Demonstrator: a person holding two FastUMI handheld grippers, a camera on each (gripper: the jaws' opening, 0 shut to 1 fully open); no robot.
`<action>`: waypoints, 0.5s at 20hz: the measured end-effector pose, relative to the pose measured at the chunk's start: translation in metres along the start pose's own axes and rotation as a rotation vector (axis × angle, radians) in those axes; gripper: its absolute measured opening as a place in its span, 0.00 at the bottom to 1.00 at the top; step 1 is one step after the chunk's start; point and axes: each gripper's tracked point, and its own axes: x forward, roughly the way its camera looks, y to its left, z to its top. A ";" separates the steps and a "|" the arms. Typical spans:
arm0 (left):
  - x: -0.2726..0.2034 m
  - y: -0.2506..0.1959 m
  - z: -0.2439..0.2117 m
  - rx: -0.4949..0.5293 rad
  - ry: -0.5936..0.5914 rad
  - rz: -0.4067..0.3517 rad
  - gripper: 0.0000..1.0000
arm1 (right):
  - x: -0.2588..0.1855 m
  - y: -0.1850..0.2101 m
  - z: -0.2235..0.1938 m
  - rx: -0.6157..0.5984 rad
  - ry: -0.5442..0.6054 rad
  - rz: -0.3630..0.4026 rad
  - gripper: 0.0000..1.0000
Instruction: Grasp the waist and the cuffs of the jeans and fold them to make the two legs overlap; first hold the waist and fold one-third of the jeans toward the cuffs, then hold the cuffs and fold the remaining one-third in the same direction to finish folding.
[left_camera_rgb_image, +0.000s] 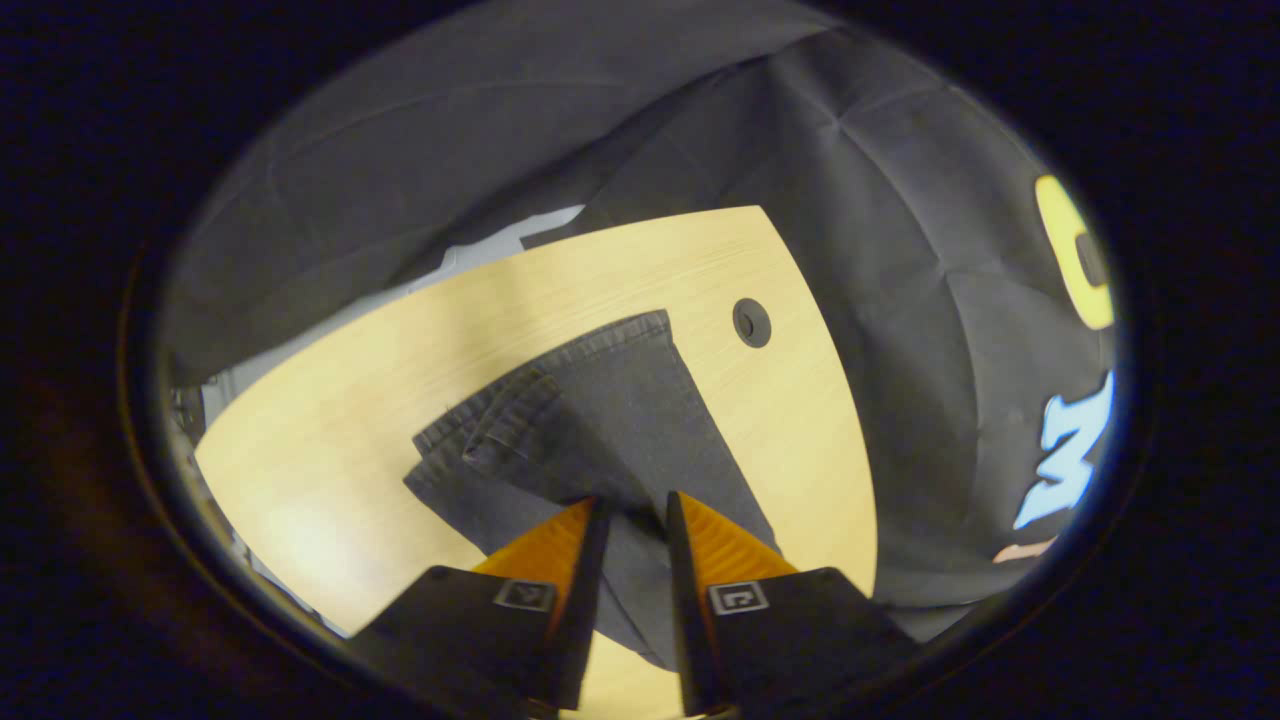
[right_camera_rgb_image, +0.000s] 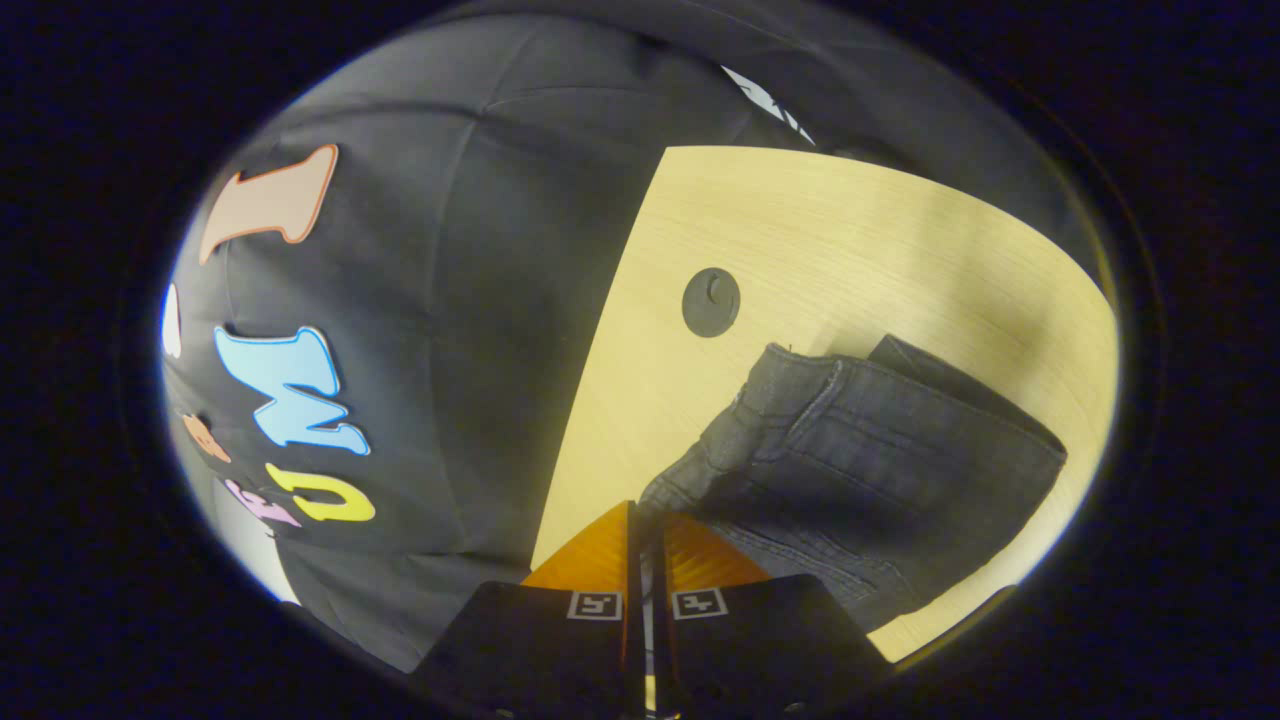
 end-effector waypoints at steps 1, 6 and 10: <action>0.002 0.001 -0.001 0.025 -0.010 0.012 0.57 | -0.002 -0.002 0.003 -0.015 -0.020 -0.004 0.04; 0.000 0.008 -0.006 0.130 -0.067 0.037 0.84 | -0.009 -0.020 0.006 -0.107 -0.108 -0.061 0.66; -0.013 0.004 -0.018 0.287 -0.098 0.034 0.84 | -0.025 -0.019 -0.007 -0.158 -0.146 -0.096 0.92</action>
